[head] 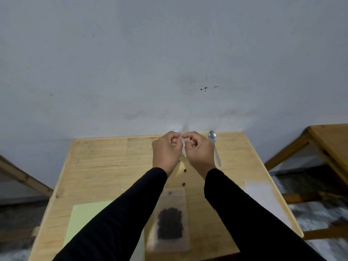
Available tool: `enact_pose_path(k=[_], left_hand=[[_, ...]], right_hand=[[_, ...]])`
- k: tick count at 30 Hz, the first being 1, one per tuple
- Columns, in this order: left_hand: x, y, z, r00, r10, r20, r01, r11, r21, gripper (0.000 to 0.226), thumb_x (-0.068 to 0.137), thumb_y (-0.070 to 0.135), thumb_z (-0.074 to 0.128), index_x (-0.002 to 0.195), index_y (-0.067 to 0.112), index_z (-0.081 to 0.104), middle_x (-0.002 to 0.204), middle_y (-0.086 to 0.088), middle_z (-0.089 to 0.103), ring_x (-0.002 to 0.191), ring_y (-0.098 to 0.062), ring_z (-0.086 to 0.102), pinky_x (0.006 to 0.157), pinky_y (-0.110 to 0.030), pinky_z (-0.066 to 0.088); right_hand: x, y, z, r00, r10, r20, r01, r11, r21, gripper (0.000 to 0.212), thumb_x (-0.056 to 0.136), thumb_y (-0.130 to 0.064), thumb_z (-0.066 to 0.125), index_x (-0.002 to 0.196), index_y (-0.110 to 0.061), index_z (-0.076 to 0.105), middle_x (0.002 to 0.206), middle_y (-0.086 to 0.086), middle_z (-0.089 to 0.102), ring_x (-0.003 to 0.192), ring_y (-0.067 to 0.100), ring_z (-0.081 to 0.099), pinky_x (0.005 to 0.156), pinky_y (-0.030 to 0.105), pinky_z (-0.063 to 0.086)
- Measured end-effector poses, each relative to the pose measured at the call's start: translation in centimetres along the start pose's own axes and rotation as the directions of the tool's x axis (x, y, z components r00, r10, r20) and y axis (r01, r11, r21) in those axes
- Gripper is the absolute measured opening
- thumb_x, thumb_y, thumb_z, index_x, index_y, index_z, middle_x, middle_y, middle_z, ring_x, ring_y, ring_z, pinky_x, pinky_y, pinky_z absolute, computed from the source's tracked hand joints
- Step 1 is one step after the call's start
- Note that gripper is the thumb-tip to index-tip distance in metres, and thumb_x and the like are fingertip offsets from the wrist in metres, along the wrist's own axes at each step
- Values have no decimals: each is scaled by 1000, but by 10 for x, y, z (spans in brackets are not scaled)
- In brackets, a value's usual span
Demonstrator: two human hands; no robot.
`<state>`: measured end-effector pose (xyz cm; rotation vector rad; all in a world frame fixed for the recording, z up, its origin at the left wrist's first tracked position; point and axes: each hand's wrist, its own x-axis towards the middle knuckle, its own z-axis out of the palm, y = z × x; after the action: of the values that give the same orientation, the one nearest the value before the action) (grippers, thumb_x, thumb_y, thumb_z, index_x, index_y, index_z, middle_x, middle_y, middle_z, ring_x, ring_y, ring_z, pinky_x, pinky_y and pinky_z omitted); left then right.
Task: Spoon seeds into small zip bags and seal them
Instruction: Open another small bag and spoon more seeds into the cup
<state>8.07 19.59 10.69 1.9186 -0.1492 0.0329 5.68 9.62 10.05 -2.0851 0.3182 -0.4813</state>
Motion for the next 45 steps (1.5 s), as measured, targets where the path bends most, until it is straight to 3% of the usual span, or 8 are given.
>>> enact_pose_path(k=[11,16,21,24,28,31,36,45], left_hand=[[15,-19,3,999,32,-26,-30,998,62,20,87,14,61,105,14,69,77,14,63,71,3,59,71,-2,44],[21,-25,5,950,176,257,-198,978,62,75,76,31,76,140,35,37,137,20,42,125,8,39,103,-10,32],[31,-30,17,862,195,469,-323,922,212,127,58,43,86,148,39,-4,153,25,2,142,5,0,116,-23,11],[34,-39,28,908,232,348,-327,912,246,115,63,36,84,150,26,10,152,9,22,139,-2,20,114,-30,26],[31,-45,42,959,252,129,-275,937,217,93,64,22,84,142,20,34,126,8,41,115,11,39,96,-3,30],[27,-52,50,981,195,8,-192,959,206,86,63,22,85,137,21,41,124,7,44,112,8,42,97,-3,30],[15,-63,56,989,116,-93,-93,971,220,87,61,28,87,135,20,42,126,6,43,113,9,41,99,-2,27],[2,-71,56,977,13,-211,40,969,246,91,62,26,88,138,19,39,132,6,40,118,5,38,99,0,26]], right_hand=[[21,18,-14,992,31,126,-22,997,-71,32,87,-5,50,104,-20,71,72,-6,50,59,4,44,60,12,35],[31,23,-22,985,-58,161,77,991,-113,33,82,4,52,104,-11,72,77,-8,56,65,-2,48,70,5,38],[40,31,-26,955,-89,284,114,991,-72,35,81,2,54,106,-15,71,76,8,61,67,12,53,67,8,38],[46,39,-29,940,-82,330,102,994,-42,33,81,0,55,103,-17,73,77,10,61,70,19,54,65,7,39],[56,56,-36,943,-17,333,19,1000,-4,29,85,-4,52,98,-19,73,71,-9,57,69,5,54,71,8,42],[62,86,-42,965,130,228,-153,984,89,22,87,-12,53,96,-20,72,88,-3,69,82,10,65,80,20,51],[65,171,-58,890,448,85,-385,838,-386,27,86,-20,60,106,-2,63,112,15,53,95,25,51,79,23,36],[65,190,-48,790,612,22,-568,745,-349,20,85,-2,55,104,-1,61,106,17,65,100,31,60,76,28,42]])
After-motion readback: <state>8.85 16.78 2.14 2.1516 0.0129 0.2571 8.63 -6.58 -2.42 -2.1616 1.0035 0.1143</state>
